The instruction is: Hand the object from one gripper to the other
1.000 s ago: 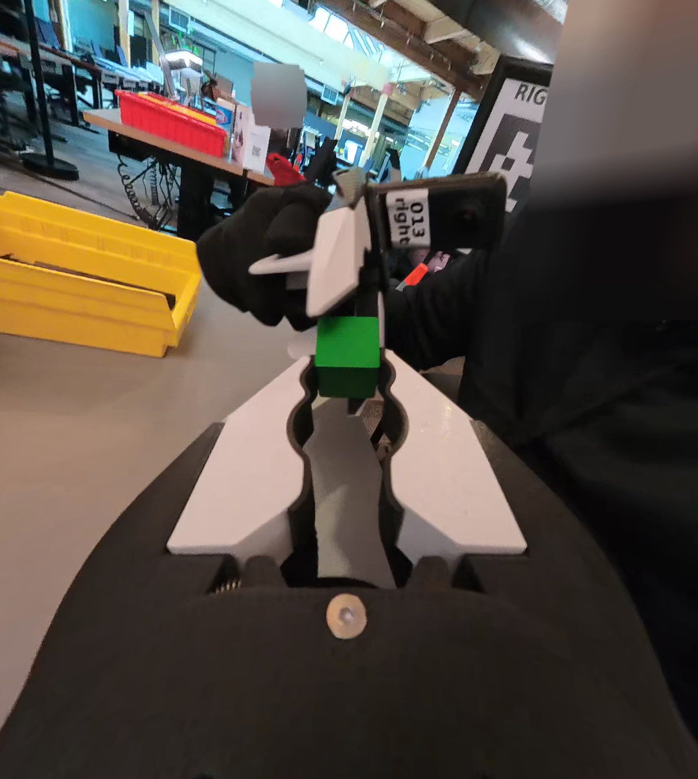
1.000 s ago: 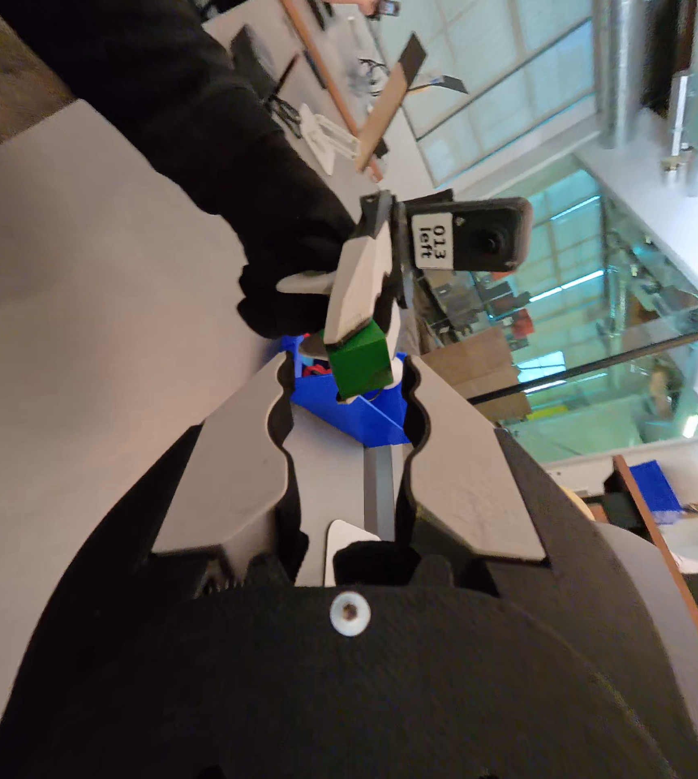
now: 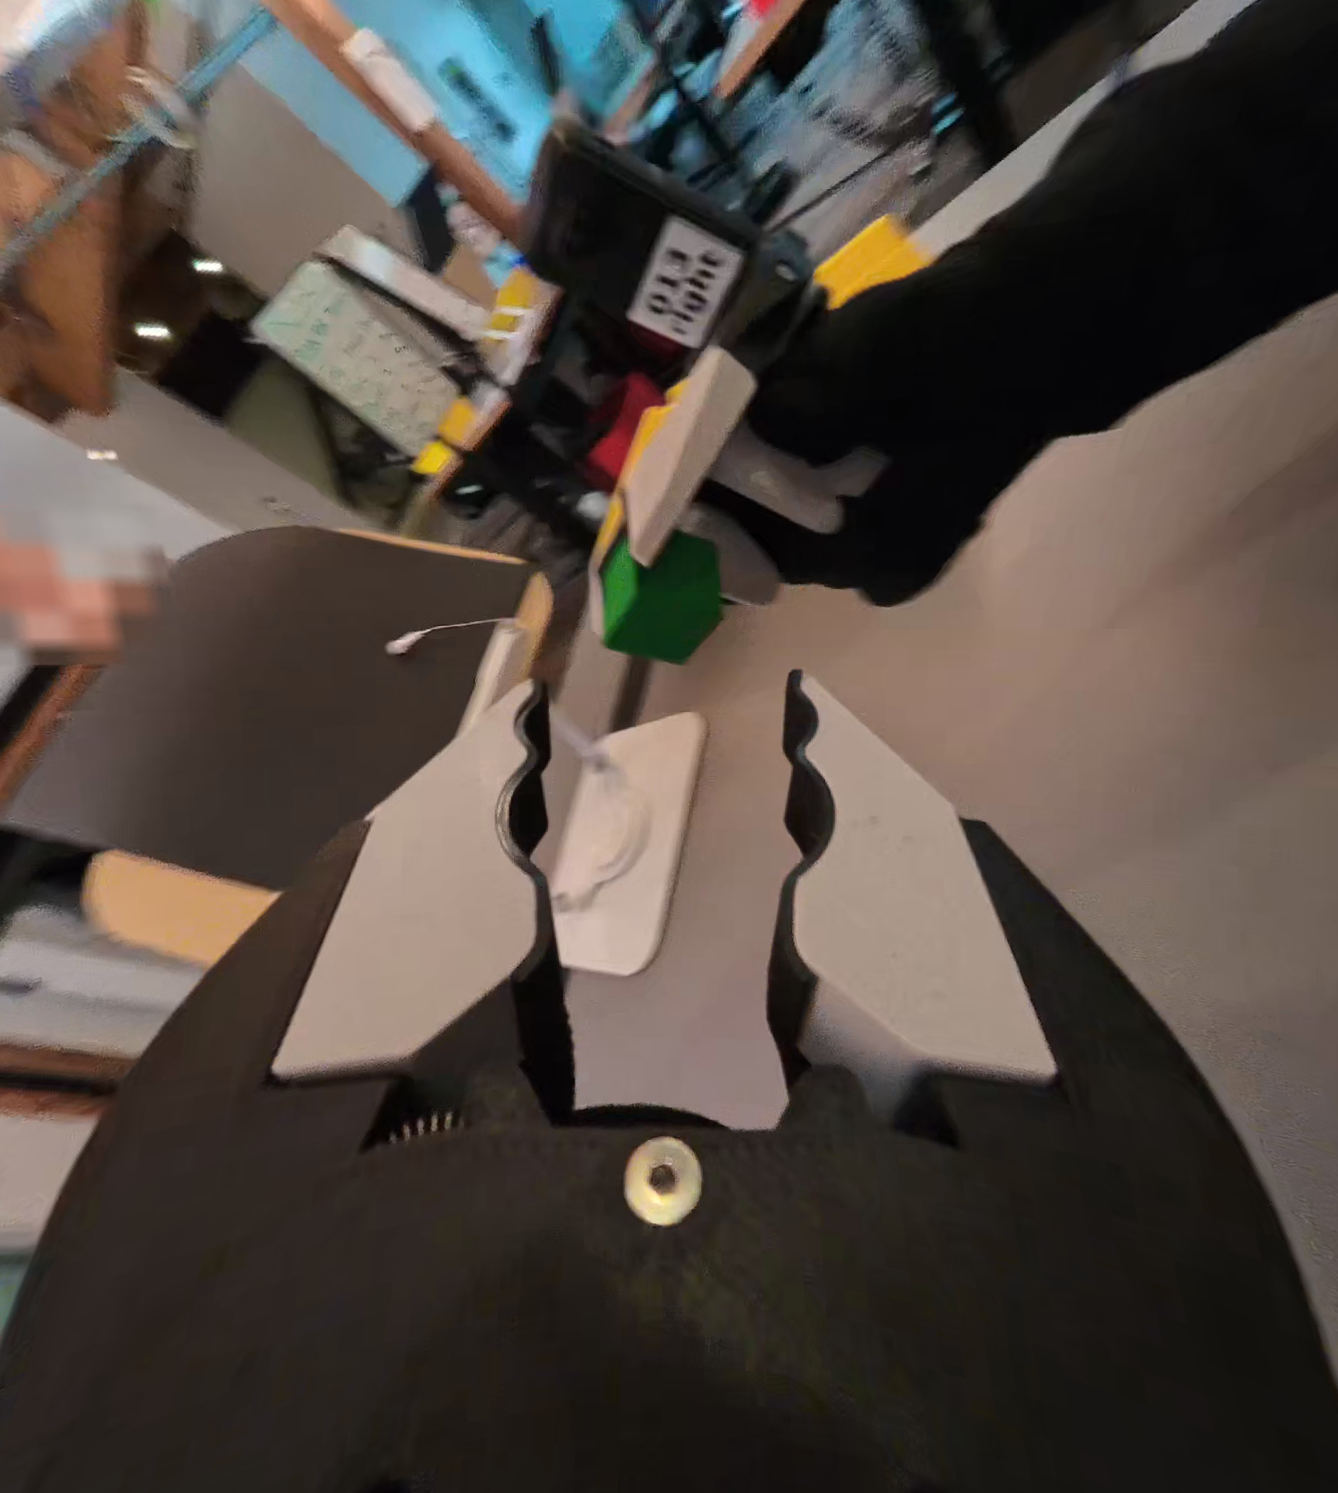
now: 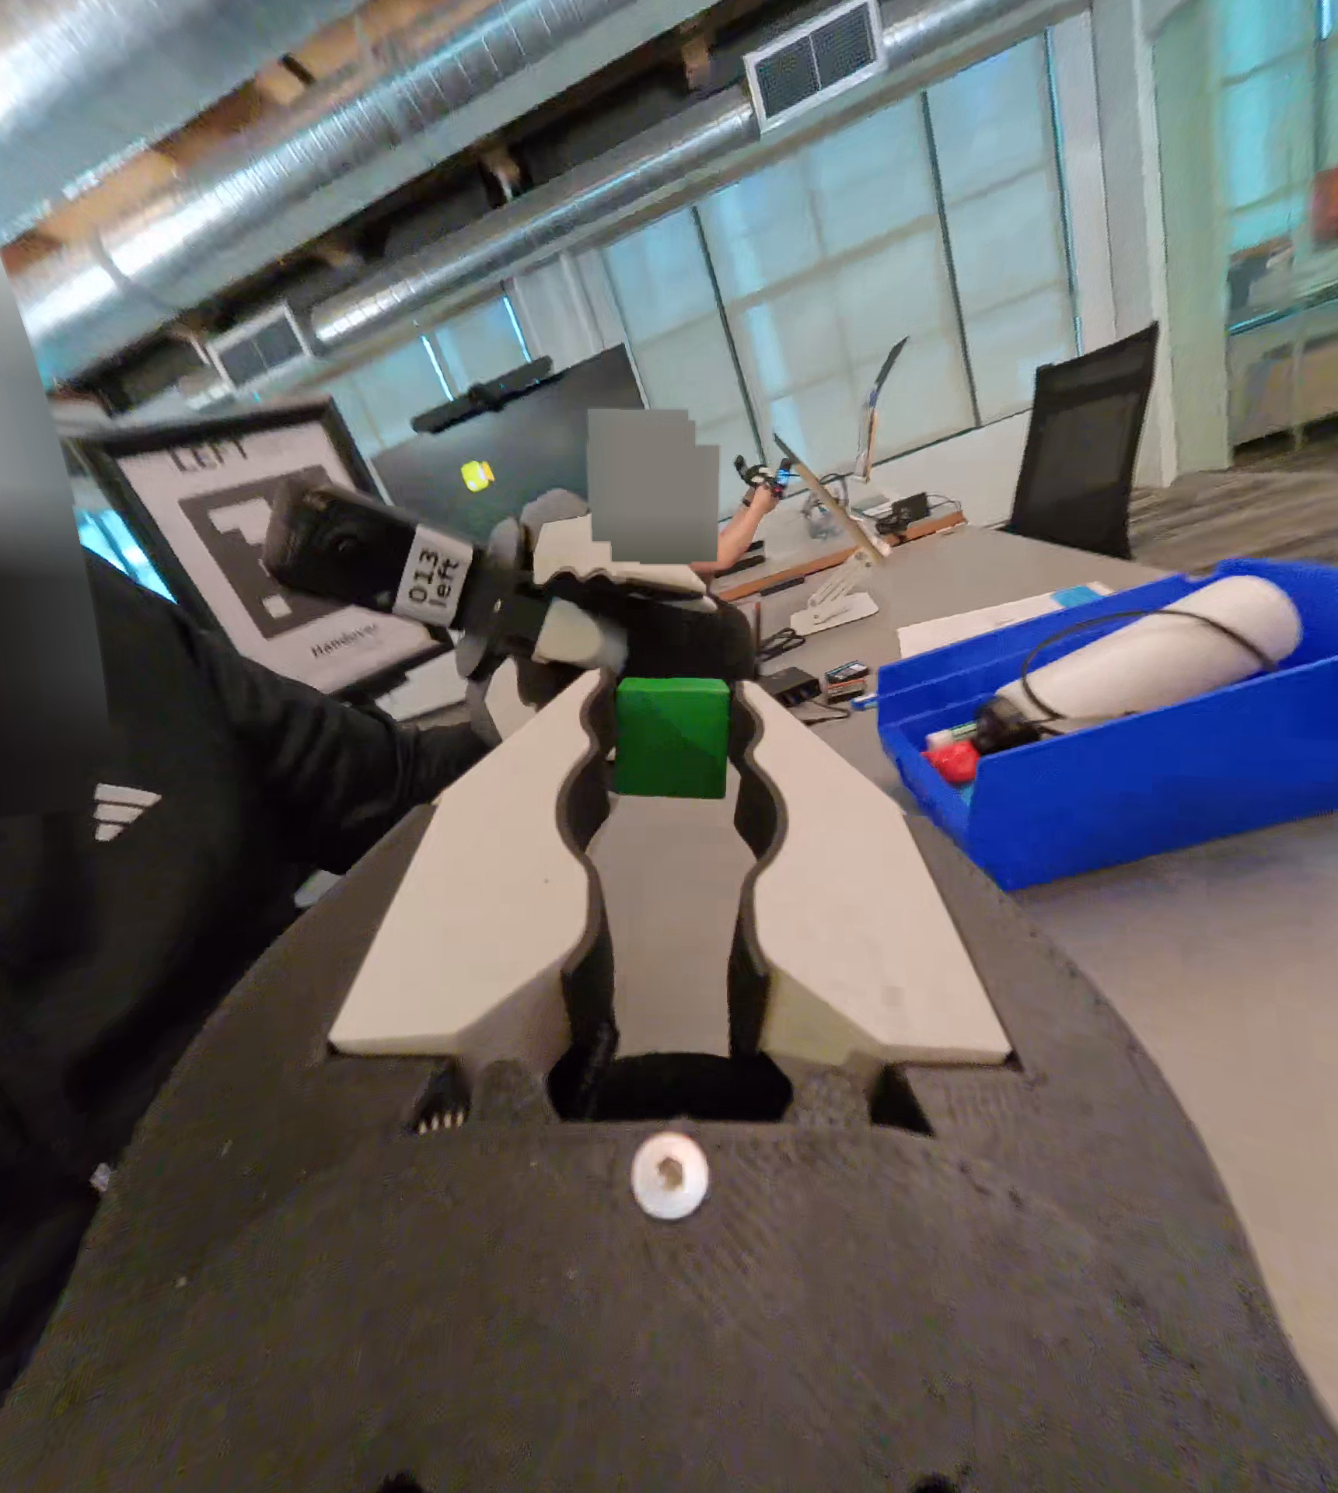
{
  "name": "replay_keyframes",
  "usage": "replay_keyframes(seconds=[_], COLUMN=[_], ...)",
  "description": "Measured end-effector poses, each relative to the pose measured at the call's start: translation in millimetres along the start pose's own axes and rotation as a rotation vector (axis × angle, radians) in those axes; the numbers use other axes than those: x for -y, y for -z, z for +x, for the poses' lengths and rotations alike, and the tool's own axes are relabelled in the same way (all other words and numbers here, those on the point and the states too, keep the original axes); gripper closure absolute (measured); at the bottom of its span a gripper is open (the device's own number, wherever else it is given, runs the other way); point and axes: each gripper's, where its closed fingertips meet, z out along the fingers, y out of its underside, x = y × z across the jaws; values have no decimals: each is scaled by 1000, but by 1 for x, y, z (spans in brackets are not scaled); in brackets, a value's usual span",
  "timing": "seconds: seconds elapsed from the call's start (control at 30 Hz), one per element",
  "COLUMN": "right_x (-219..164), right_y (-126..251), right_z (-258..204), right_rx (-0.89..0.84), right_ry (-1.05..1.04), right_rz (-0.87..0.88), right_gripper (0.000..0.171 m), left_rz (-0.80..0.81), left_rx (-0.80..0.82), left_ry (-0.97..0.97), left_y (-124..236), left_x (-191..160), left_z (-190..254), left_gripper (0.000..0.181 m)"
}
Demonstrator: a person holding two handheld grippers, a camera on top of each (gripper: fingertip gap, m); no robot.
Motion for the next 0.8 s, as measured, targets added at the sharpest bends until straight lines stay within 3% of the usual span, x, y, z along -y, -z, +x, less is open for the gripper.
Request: replay_keyframes(seconds=[0.13, 0.4, 0.53, 0.6, 0.8], right_x=[-11, -18, -16, -12, -17], right_y=[-6, -11, -12, -8, 1], right_z=[-4, -10, -7, -4, -7], right_rx=[52, 115, 83, 31, -198], right_ry=[-92, -187, -170, -106, 488], right_rz=[38, 88, 108, 109, -150], right_gripper=[146, 147, 144, 122, 125], left_rz=[-30, -28, -25, -38, 97], left_rx=[132, 133, 107, 79, -156], left_ry=[-94, -175, -146, -83, 401], left_y=[-14, -19, -18, -18, -11], left_x=[0, 1, 0, -4, 3], left_z=[0, 14, 14, 14, 11], left_gripper=[128, 155, 156, 156, 156])
